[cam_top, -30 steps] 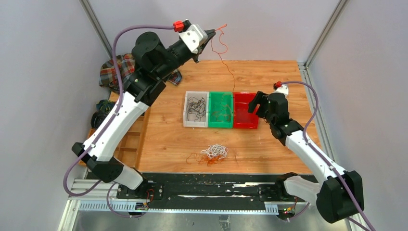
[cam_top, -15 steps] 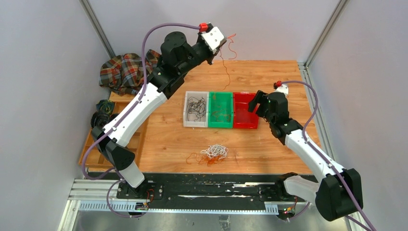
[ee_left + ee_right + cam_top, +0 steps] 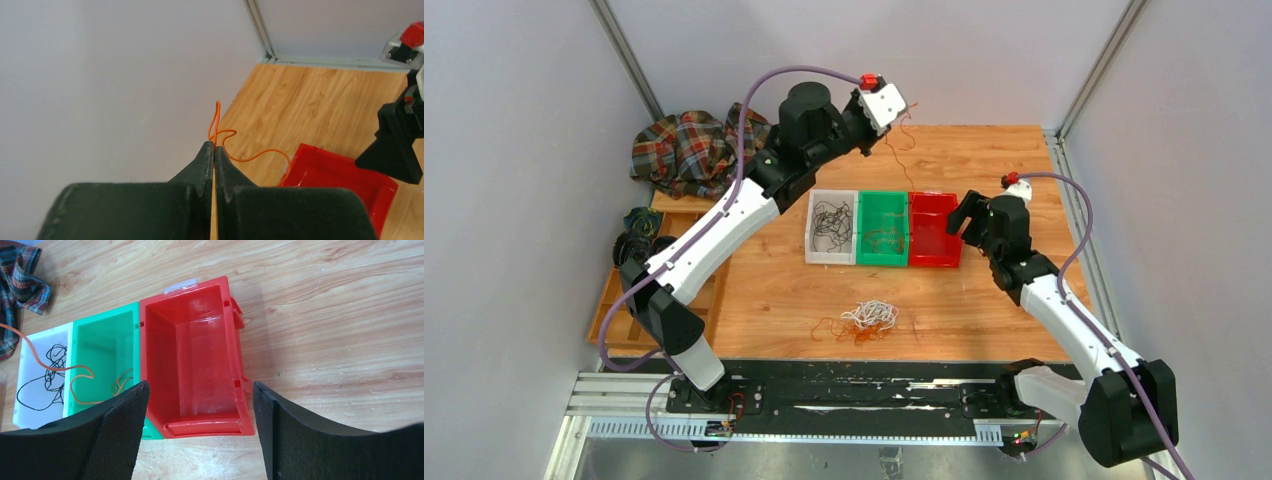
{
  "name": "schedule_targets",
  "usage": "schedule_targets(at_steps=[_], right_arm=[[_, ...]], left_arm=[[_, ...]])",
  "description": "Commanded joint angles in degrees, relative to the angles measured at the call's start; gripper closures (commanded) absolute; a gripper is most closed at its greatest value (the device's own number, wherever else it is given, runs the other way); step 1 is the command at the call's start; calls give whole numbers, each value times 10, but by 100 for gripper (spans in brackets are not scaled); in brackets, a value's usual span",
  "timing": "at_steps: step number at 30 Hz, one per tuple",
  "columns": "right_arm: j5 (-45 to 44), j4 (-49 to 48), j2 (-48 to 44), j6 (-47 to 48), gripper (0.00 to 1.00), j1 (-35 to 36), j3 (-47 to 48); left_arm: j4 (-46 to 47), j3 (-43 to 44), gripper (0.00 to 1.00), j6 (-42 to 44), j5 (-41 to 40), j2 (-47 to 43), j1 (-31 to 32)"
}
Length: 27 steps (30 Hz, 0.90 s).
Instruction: Untangle the cables
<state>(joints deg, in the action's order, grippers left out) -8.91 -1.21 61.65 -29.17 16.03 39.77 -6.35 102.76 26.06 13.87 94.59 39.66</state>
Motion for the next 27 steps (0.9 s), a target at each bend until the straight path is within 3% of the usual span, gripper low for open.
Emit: schedule_targets(at_steps=[1, 15, 23, 27], right_arm=[[1, -5, -20, -7, 25, -15, -14], [6, -6, -28, -11, 26, -34, -22], [14, -7, -28, -12, 27, -47, -33], [19, -11, -27, -16, 27, -51, -37]], left_arm=[[-1, -24, 100, 34, -2, -5, 16], [-105, -115, 100, 153, -179, 19, 74], [-101, -165, 100, 247, -229, 45, 76], [-111, -175, 100, 296, -209, 61, 76]])
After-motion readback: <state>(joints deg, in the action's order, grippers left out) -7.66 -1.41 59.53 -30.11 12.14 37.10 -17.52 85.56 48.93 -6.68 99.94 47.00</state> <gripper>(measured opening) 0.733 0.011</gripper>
